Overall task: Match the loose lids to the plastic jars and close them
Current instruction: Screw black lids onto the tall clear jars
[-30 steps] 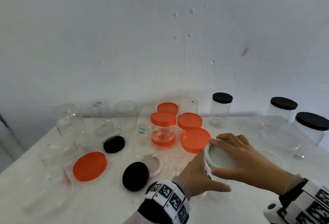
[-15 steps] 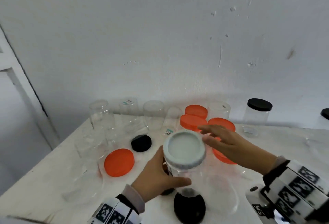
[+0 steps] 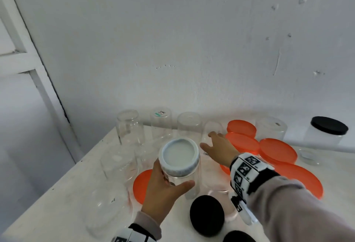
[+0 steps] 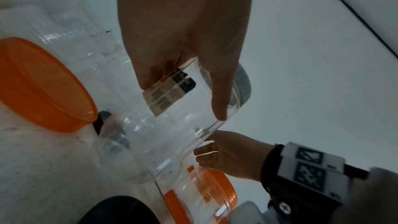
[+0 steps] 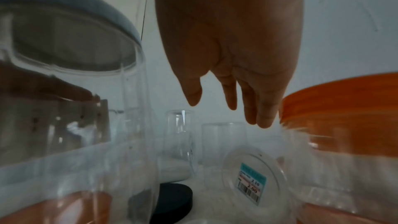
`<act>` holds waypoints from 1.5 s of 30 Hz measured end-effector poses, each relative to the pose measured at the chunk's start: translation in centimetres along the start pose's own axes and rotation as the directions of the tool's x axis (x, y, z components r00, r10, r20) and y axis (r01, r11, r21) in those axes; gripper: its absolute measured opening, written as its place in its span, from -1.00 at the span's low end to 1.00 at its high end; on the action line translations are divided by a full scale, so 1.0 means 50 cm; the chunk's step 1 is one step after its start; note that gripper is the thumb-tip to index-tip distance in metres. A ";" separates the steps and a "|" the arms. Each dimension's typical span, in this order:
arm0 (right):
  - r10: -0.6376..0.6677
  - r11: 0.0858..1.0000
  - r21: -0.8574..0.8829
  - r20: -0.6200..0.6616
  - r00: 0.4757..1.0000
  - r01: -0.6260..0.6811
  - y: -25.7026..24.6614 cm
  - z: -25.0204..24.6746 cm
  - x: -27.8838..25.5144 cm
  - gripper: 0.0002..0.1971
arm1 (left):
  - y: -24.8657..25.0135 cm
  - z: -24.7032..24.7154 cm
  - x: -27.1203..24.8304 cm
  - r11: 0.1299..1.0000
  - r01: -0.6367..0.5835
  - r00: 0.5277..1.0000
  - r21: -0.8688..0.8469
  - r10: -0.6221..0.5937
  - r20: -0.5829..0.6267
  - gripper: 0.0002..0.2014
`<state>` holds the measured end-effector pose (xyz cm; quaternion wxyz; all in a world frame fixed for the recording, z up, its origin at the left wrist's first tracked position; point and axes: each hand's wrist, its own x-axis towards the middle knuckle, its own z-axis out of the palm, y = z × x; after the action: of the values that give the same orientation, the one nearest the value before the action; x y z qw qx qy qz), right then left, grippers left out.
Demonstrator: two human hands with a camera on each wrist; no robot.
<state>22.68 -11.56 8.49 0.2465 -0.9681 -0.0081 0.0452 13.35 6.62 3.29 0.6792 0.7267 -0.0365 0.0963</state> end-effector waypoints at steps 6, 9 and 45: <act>0.180 0.975 -0.137 0.008 0.984 -0.177 -0.017 0.042 0.091 -0.30 | -0.026 -0.011 0.029 0.999 0.029 0.998 -0.037 -0.030 -0.047 -0.18; 0.270 0.946 -0.196 0.044 0.962 -0.256 -0.012 0.059 0.118 -0.20 | -0.028 -0.015 0.036 0.997 0.038 0.997 -0.067 -0.042 -0.057 -0.14; 0.237 0.517 0.853 -0.219 0.947 0.067 0.147 -0.232 -0.184 -0.85 | 0.004 0.197 0.256 0.901 -0.039 0.997 0.432 0.005 0.080 -0.19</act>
<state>14.52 -23.86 15.88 0.6833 -0.7166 0.1016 -0.0959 26.73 -2.20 5.34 0.4976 0.8622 -0.0485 0.0816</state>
